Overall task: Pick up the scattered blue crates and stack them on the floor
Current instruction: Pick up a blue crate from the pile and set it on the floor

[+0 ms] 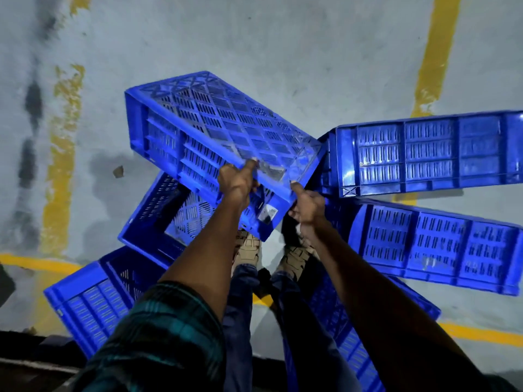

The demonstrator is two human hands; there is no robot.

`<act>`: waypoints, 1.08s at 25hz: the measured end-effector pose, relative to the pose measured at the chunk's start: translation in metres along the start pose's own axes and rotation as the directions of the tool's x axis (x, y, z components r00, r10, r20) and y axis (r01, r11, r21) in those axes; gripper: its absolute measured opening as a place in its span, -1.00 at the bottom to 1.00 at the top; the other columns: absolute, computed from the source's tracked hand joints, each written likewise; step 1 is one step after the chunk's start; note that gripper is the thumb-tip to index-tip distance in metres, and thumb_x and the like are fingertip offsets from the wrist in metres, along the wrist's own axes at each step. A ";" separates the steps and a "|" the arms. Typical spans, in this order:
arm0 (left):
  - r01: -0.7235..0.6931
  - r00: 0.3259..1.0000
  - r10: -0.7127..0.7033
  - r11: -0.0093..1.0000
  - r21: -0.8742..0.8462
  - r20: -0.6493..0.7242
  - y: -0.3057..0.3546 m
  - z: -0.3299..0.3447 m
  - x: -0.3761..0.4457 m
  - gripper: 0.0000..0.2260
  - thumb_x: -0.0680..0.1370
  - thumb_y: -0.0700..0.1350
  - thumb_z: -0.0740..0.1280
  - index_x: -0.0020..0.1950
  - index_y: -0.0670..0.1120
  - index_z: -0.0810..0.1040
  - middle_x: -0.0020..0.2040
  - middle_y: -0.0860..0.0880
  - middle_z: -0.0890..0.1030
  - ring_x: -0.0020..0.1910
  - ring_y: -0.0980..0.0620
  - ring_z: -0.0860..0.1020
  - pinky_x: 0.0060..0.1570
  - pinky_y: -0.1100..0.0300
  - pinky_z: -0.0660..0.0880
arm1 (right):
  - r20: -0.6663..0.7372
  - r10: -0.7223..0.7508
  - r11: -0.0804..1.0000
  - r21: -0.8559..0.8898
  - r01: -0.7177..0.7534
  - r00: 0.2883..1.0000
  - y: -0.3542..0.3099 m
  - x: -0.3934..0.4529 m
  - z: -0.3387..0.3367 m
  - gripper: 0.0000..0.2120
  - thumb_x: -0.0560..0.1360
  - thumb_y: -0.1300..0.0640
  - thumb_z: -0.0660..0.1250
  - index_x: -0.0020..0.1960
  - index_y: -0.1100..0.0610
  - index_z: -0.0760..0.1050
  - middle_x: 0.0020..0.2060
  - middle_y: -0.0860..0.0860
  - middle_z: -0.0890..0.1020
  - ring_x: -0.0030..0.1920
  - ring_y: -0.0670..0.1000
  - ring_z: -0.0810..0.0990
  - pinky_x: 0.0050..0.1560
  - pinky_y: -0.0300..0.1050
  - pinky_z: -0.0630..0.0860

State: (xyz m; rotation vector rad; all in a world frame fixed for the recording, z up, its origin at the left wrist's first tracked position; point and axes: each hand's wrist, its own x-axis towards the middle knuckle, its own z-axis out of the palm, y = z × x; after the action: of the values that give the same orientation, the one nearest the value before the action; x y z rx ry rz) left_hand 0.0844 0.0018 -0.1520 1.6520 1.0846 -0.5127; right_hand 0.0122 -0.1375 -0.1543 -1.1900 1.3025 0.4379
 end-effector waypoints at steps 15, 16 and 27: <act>-0.184 0.980 0.160 0.955 -0.233 -0.117 0.213 -0.088 -0.157 -0.61 0.31 -0.24 0.48 -0.45 -0.09 0.24 -0.50 -0.07 0.35 -0.54 0.03 0.39 -0.47 0.19 0.29 | 0.094 -0.678 0.727 -0.062 0.684 0.729 -0.088 -0.251 -0.039 -0.80 0.56 -0.02 0.36 -0.11 0.11 0.52 -0.27 0.16 0.61 -0.27 0.00 0.56 -0.19 -0.02 0.54; -0.183 0.981 0.161 0.954 -0.237 -0.108 0.221 -0.094 -0.174 -0.62 0.32 -0.25 0.47 -0.45 -0.10 0.26 -0.51 -0.07 0.37 -0.61 0.03 0.39 -0.50 0.25 0.31 | 0.109 -0.689 0.702 -0.146 0.697 0.716 -0.081 -0.264 -0.051 -0.79 0.55 -0.03 0.37 -0.12 0.11 0.53 -0.25 0.14 0.62 -0.24 -0.02 0.58 -0.15 -0.04 0.54; -0.027 0.996 0.053 0.942 -0.334 0.070 0.268 -0.147 -0.306 -0.80 0.49 -0.42 0.26 -0.30 -0.23 0.41 -0.47 -0.13 0.44 -0.71 0.06 0.37 -0.64 0.38 0.26 | 0.402 -0.664 0.390 -0.534 0.750 0.631 -0.047 -0.369 -0.124 -0.38 0.24 -0.31 0.54 0.06 -0.01 0.34 -0.05 -0.09 0.53 -0.08 -0.07 0.49 -0.13 -0.14 0.41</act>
State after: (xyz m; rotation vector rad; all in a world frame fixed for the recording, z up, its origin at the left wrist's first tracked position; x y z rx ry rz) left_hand 0.1332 0.0020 0.2781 1.3432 1.0160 -0.3419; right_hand -0.1175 -0.1322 0.2159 -2.1682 0.3608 0.3160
